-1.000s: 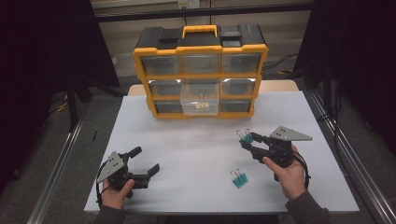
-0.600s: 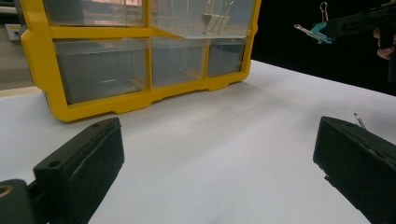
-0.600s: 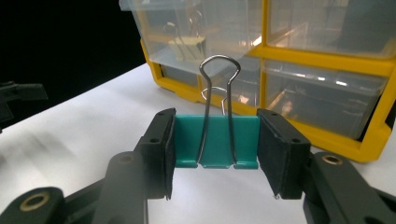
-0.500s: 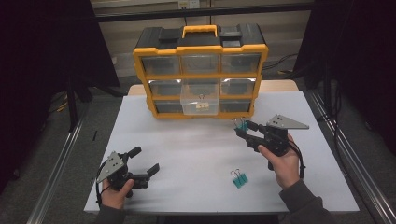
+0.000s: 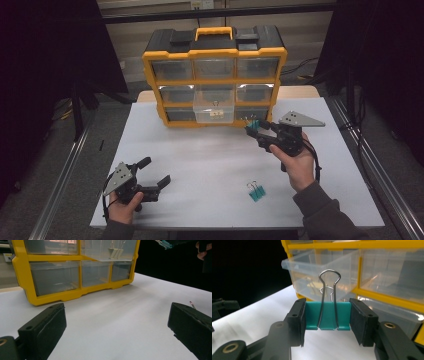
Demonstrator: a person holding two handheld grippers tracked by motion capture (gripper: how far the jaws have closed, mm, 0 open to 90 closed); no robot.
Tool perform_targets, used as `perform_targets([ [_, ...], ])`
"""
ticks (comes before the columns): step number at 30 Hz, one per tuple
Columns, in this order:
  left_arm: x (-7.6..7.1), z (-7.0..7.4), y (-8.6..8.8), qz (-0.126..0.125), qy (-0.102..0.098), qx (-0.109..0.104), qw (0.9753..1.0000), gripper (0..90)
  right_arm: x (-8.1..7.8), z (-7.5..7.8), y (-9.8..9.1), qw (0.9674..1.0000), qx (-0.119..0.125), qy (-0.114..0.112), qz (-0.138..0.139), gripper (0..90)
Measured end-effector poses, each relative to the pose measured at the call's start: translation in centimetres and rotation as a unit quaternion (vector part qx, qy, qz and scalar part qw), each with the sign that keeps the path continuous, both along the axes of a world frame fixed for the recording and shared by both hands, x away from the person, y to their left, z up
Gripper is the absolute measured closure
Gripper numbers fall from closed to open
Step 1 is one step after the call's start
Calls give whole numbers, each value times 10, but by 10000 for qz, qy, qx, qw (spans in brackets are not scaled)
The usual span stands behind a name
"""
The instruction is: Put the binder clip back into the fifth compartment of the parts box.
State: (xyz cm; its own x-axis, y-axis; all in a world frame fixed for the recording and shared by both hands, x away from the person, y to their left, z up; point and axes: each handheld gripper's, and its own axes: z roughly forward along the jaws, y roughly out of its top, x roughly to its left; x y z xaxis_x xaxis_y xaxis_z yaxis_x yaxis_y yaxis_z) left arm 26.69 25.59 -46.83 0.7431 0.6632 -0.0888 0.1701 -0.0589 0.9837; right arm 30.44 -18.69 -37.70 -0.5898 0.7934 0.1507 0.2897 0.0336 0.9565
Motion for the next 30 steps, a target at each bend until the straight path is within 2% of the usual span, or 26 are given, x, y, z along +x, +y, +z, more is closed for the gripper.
perform_targets([
  [3, 0, 0, -1, -5, 25, -61, 10000, 19, 3, 5, 1, 10000, 80, -44, -14, 503],
  [4, 0, 0, 0, -20, 18, -10, 10000, 19, 4, 7, 1, 9999, 83, -57, -29, 503],
  [7, 0, 0, -1, -6, 36, -58, 10000, 19, 8, 12, 2, 9999, 105, -112, -21, 503],
  [14, 0, 0, 0, -16, 16, -14, 10000, 19, 16, 21, 5, 9998, 125, -147, -70, 503],
  [16, 0, 0, -1, -1, 26, -57, 10000, 19, 18, 23, 5, 9998, 112, -172, -81, 503],
  [18, 0, 0, 0, -9, -1, 1, 10000, 19, 20, 25, 7, 9998, 95, -185, -78, 503],
  [19, 0, 0, -1, -9, 27, -66, 10000, 19, 21, 27, 8, 9998, 79, -189, -79, 504],
  [22, 0, 0, 0, -15, 5, 9, 10000, 19, 24, 31, 11, 9997, 43, -211, -82, 503],
  [28, 0, 0, -1, -9, 27, -69, 10000, 19, 31, 38, 17, 9995, -16, -285, -109, 503],
  [30, 0, 0, -1, -27, 19, -17, 10000, 19, 34, 39, 19, 9995, -42, -306, -100, 503],
])
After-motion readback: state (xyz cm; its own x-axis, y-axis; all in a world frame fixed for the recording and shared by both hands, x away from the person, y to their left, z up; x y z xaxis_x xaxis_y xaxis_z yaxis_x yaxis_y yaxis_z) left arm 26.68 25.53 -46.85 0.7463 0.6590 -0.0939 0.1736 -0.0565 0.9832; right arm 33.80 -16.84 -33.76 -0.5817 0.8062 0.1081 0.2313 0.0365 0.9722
